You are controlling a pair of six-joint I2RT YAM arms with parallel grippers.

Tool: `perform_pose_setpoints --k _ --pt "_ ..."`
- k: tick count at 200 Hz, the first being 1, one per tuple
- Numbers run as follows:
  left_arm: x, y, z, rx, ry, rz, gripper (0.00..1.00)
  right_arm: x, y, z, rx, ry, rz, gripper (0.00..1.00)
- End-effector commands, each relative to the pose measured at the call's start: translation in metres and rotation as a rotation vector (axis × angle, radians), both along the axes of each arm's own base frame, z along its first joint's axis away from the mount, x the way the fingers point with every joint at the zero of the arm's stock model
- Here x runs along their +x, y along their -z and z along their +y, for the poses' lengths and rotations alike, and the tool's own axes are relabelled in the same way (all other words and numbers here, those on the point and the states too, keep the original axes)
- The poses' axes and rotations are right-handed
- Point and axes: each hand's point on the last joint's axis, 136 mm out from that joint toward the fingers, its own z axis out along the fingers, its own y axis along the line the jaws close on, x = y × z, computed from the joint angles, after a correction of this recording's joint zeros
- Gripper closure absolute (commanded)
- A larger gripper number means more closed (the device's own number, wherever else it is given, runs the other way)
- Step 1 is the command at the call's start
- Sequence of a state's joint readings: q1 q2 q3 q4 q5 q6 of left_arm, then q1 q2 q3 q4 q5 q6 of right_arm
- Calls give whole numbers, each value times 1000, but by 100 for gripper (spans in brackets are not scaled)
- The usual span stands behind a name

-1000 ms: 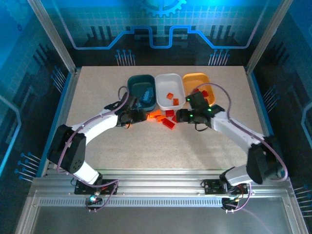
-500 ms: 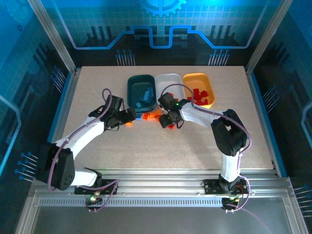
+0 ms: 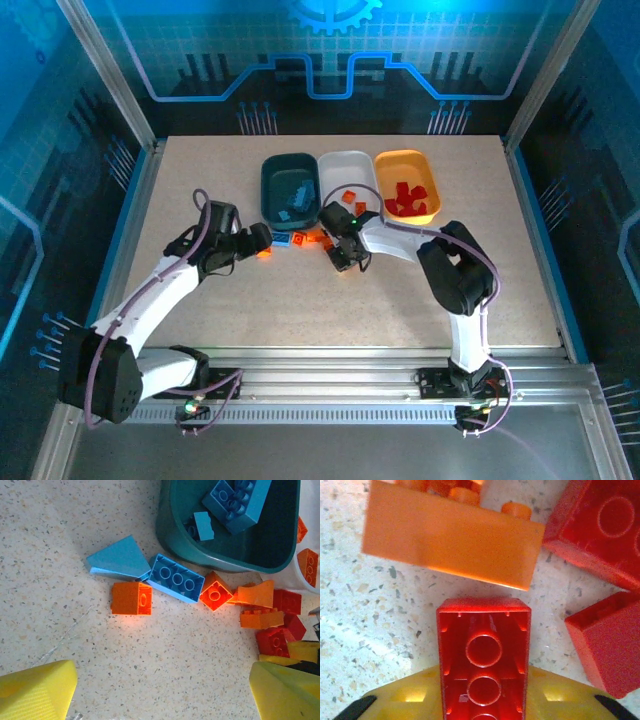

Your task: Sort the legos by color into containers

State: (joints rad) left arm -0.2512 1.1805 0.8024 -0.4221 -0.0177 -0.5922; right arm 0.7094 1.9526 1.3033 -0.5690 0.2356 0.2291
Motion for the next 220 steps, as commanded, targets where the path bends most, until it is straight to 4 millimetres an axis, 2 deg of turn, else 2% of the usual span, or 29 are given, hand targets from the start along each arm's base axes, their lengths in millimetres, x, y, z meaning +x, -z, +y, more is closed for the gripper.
perform_pose_setpoints --k 1,24,42,56,70,83,110,125,140,153,171,201,220 --pt "-9 1 0 -12 23 10 9 -14 -23 -4 16 19 -31 74" --pt "-9 3 -3 -26 34 12 9 -12 -66 -5 86 38 -105 75" --pt "-10 9 -5 -26 48 30 10 1 -100 -14 136 81 -168 74" --pt "-11 16 -3 -8 45 55 10 21 -120 -34 151 162 -214 73" --pt "-12 26 -1 11 42 90 10 49 -129 -67 150 295 -233 72" --pt "-11 33 -4 10 53 118 11 75 -131 -98 145 413 -238 72" --pt "-7 46 -10 3 74 170 12 121 -106 -151 121 579 -175 71" --pt "-3 54 -11 10 83 193 14 139 -93 -169 130 630 -147 70" --pt "0 60 -13 16 94 215 15 153 -90 -173 166 644 -136 63" --pt "4 63 -14 21 98 226 16 160 -96 -173 177 638 -139 52" --pt "9 65 -14 30 103 230 16 163 -114 -173 197 638 -183 44" --pt "17 68 -15 46 110 238 16 150 -147 -172 245 641 -256 40" --pt "24 73 -14 72 119 247 20 130 -158 -162 296 628 -284 39"
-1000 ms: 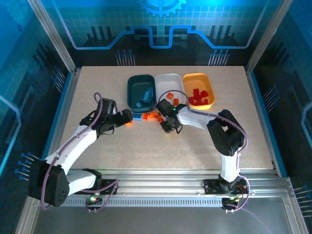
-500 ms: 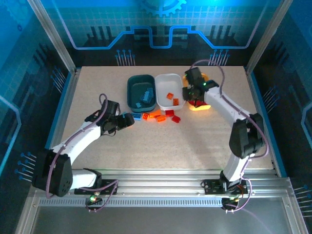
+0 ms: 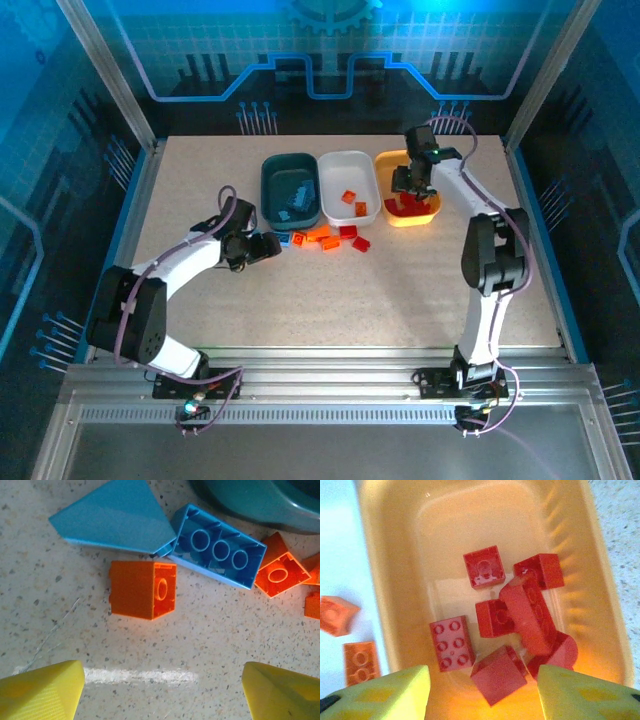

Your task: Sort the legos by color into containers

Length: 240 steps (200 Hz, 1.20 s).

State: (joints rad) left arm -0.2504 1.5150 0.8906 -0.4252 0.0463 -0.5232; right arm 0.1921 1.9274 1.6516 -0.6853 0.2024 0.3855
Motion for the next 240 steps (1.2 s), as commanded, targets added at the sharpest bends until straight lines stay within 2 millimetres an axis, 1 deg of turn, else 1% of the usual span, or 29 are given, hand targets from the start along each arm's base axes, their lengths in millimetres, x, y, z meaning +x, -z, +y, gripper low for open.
perform_pose_setpoints --k 1,16,25,36,61,78,103,137,165,177,194,218,240 --pt "10 2 1 28 30 9 20 -23 -41 15 63 -16 -99 39" --pt "15 8 2 53 37 28 22 -41 -40 25 90 -33 -113 39" --pt "19 12 2 61 38 35 23 -51 -37 32 110 -50 -111 39" --pt "25 16 2 75 38 40 24 -62 -31 35 128 -56 -101 39" --pt "35 23 6 121 30 66 30 -80 -23 38 162 -69 -78 39" --pt "36 29 14 160 3 75 32 -88 -25 37 161 -77 -83 39" --pt "42 34 14 171 -5 89 32 -90 -30 37 166 -78 -98 38" --pt "41 43 14 176 -7 121 35 -88 -33 41 181 -85 -103 38" --pt "37 47 12 171 3 135 45 -90 -31 41 184 -83 -99 39" --pt "34 47 12 168 5 133 51 -91 -33 42 187 -85 -103 39" --pt "30 45 12 169 7 126 55 -92 -36 41 186 -85 -112 39" --pt "24 43 10 162 9 122 58 -92 -41 41 188 -87 -126 39" --pt "18 33 6 156 18 101 60 -92 -42 41 187 -87 -130 39"
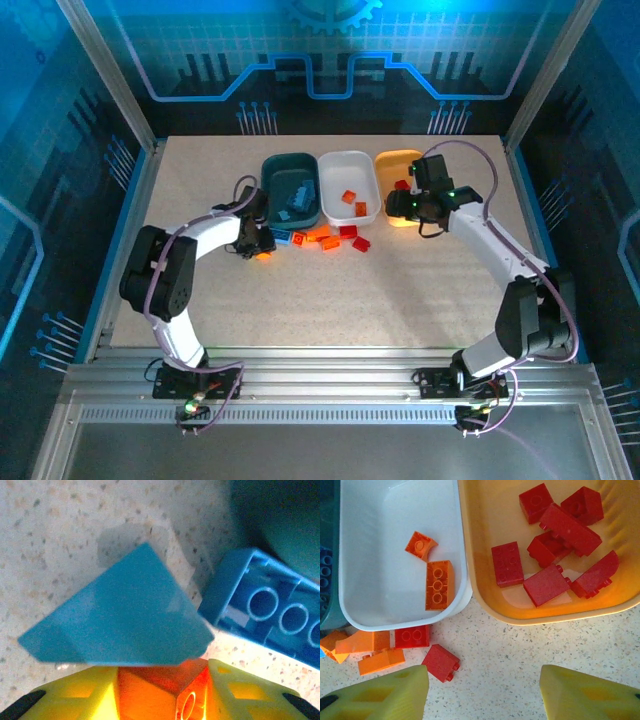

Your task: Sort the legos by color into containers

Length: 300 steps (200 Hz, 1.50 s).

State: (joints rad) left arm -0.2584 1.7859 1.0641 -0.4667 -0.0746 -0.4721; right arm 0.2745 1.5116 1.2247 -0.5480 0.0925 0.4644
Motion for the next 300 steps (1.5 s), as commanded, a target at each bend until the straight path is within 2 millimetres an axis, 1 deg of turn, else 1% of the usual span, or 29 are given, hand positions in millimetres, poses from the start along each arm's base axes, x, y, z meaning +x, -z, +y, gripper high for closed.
perform_pose_setpoints --k 1,18,33,44,52,63,76,87,110,125,145,155,167,180,186,192,196,200,208,221,234,243,252,267,276,288,290,293,300 --pt "-15 -9 -4 -5 5 3 60 -1 -12 6 26 -8 -35 39" --pt "-19 -21 -9 -11 20 -15 60 -1 -11 6 28 -8 -32 39" --pt "-22 -36 -17 -24 40 -38 61 -1 -10 6 27 -6 -33 39" --pt "-22 -51 -27 -36 62 -64 61 -1 -10 5 26 -2 -36 39" --pt "-21 -62 -39 -48 89 -85 61 -1 -11 5 26 -1 -41 39" --pt "-17 -76 -59 -59 139 -112 61 -1 -11 3 23 5 -47 39" --pt "-6 -92 -89 -90 197 -140 62 0 -12 -1 10 24 -55 39" --pt "7 -105 -117 -147 242 -176 63 0 -13 -4 4 39 -65 39" --pt "37 -125 -169 -268 312 -248 63 -4 -17 -7 15 49 -78 39" --pt "59 -127 -193 -332 337 -284 64 -8 -16 -8 19 52 -74 39" --pt "88 -123 -212 -352 352 -331 64 -14 -13 -5 36 43 -65 39" --pt "100 -122 -220 -361 358 -353 64 -17 -11 -1 45 31 -61 39" --pt "114 -119 -224 -351 351 -371 64 -21 -7 4 44 19 -53 39" --pt "124 -116 -230 -350 351 -376 64 -23 -2 6 40 8 -44 39" --pt "128 -114 -233 -350 348 -373 62 -24 0 7 41 3 -37 39" --pt "130 -113 -235 -351 350 -369 57 -24 2 8 41 -1 -35 39" --pt "131 -113 -235 -350 350 -368 49 -24 3 8 40 -2 -32 39" --pt "132 -113 -237 -351 351 -369 45 -24 4 8 38 -3 -30 39" --pt "133 -120 -237 -356 354 -387 37 -24 5 8 37 -6 -28 39" --pt "133 -138 -236 -361 359 -436 15 -23 6 9 35 -9 -27 39" --pt "131 -158 -230 -342 368 -482 3 -23 8 10 35 -11 -26 39" --pt "127 -173 -220 -314 365 -510 1 -24 8 11 33 -13 -28 39" --pt "121 -181 -206 -269 353 -522 1 -26 8 11 31 -15 -28 39" --pt "109 -184 -168 -200 286 -519 1 -28 8 11 30 -12 -36 39" --pt "97 -176 -139 -173 225 -497 1 -30 10 11 30 -11 -37 39" --pt "81 -165 -92 -137 117 -476 1 -32 12 11 32 -7 -42 39" --pt "80 -167 -85 -134 99 -482 1 -32 12 10 31 -5 -43 39" --pt "73 -159 -72 -120 69 -464 1 -33 13 11 33 -7 -41 39" --pt "62 -151 -42 -105 -13 -447 1 -33 15 12 36 -7 -41 39"
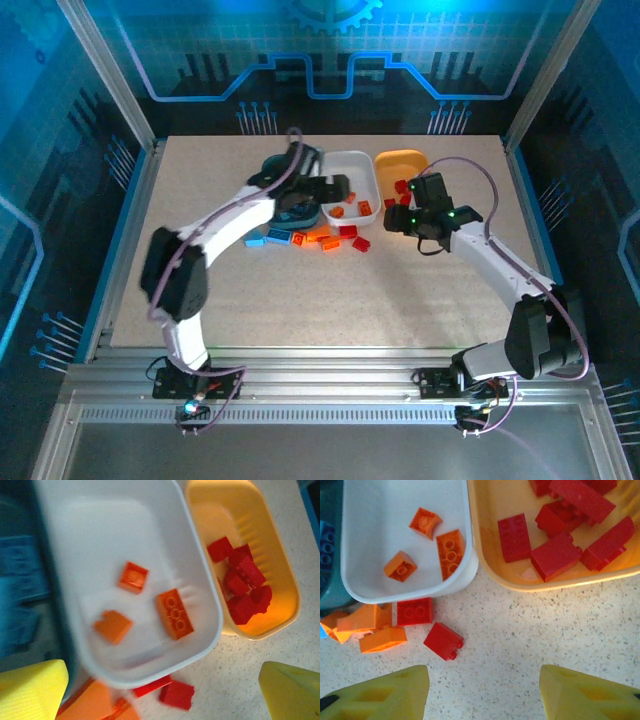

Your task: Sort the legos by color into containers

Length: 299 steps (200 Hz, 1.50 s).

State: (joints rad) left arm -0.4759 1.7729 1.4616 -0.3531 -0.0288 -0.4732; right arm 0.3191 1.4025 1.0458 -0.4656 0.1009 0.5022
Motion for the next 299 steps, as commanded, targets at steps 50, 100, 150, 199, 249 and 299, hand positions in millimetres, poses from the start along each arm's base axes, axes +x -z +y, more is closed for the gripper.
perform_pose_setpoints --k 50,100,150,199,249,299 --pt "-77 80 201 61 -485 283 1 1 -2 15 7 -24 -35 39" --pt "-77 135 201 104 -491 429 1 -7 -2 10 -13 -22 -36 38" --pt "-65 151 188 39 -473 451 1 -9 4 9 -23 -24 -20 38" --pt "-77 160 191 63 -466 476 6 -9 7 13 -23 -37 -14 38" --pt "-117 166 190 56 -465 536 12 -10 1 14 -21 -41 -29 39" --pt "-156 135 184 11 -442 506 13 -11 -2 17 -15 -52 -37 39"
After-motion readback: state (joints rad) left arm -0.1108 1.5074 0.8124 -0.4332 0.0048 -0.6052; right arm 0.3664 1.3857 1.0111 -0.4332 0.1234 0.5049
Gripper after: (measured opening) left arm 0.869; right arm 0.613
